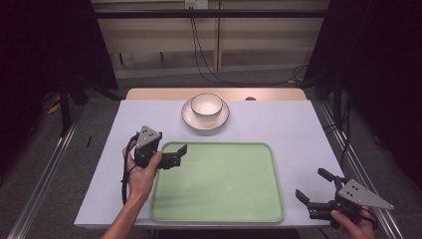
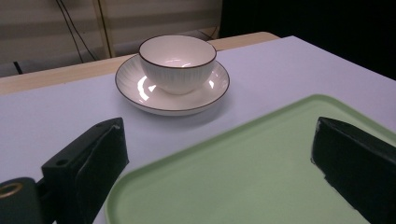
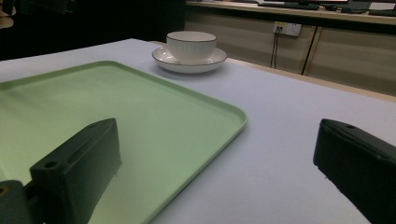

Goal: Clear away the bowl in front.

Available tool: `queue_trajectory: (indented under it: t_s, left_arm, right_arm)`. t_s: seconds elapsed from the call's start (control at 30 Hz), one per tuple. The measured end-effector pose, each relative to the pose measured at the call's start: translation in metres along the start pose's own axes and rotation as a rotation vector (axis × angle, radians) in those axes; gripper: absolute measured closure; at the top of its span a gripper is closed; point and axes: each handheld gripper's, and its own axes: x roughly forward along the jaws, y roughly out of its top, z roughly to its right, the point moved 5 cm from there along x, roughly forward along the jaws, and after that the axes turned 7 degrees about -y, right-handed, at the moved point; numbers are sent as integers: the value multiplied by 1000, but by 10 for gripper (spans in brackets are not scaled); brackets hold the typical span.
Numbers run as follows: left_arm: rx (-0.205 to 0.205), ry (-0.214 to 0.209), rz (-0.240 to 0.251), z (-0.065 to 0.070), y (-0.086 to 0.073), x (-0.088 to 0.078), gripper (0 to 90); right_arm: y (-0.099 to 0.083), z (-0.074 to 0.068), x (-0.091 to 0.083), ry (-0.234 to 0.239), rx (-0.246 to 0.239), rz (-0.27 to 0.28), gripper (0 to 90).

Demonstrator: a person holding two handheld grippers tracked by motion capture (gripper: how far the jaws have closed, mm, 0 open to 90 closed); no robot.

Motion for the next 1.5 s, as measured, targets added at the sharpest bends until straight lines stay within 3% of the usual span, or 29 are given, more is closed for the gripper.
queue_trajectory:
  t_s: [0.1,0.2,0.37,0.8,1.03,1.5]
  left_arm:
    - [8,-2,-11,-2,0,4,32]
    - [-17,-21,-30,-8,0,14,30]
    - [-9,-16,-49,-12,2,22,28]
    - [18,-14,-53,-25,22,42,39]
    - [7,1,-39,-35,31,55,53]
    - [14,10,-100,-44,43,88,45]
  right_arm:
    - [0,0,0,-4,-2,4,2]
    - [0,0,-1,-6,-4,-2,2]
    - [0,0,0,0,1,0,2]
    - [0,0,0,-3,4,1,2]
    - [0,1,-1,-8,3,2,2]
    - [0,-1,2,7,2,0,2]
